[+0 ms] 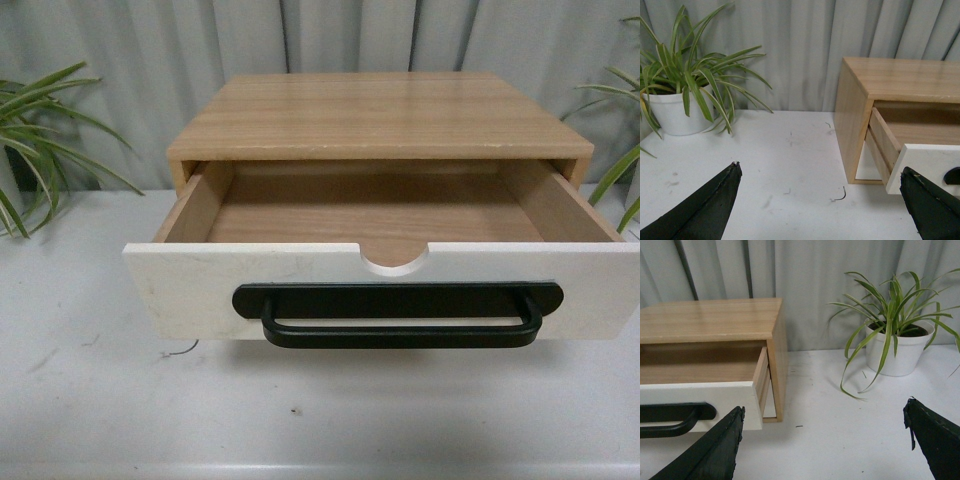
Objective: Pull drawer
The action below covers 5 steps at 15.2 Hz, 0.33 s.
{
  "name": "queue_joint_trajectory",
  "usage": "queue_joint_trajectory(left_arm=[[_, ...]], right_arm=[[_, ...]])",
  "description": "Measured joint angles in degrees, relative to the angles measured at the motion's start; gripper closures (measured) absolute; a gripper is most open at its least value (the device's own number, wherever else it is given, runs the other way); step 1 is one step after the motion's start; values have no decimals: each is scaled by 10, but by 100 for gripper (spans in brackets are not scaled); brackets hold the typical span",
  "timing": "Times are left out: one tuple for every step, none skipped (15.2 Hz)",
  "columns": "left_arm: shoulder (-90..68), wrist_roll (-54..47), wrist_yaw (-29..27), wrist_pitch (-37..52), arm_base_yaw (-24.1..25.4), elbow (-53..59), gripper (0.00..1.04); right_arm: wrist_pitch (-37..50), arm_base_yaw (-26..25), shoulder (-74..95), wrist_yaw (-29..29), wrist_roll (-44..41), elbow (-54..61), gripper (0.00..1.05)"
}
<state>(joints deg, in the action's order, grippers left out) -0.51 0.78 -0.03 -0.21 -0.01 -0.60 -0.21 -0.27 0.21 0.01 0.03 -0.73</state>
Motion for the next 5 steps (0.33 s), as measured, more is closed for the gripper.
queue_joint_trajectory(left_arm=[[0, 0, 0, 0, 0, 0, 7], [0, 0, 0, 0, 0, 0, 7], [0, 0, 0, 0, 0, 0, 7], [0, 0, 0, 0, 0, 0, 7], [0, 0, 0, 0, 0, 0, 7]], right_arm=[[0, 0, 0, 0, 0, 0, 6], [0, 0, 0, 0, 0, 0, 6], [0, 0, 0, 0, 0, 0, 6], [0, 0, 0, 0, 0, 0, 6], [0, 0, 0, 0, 0, 0, 6]])
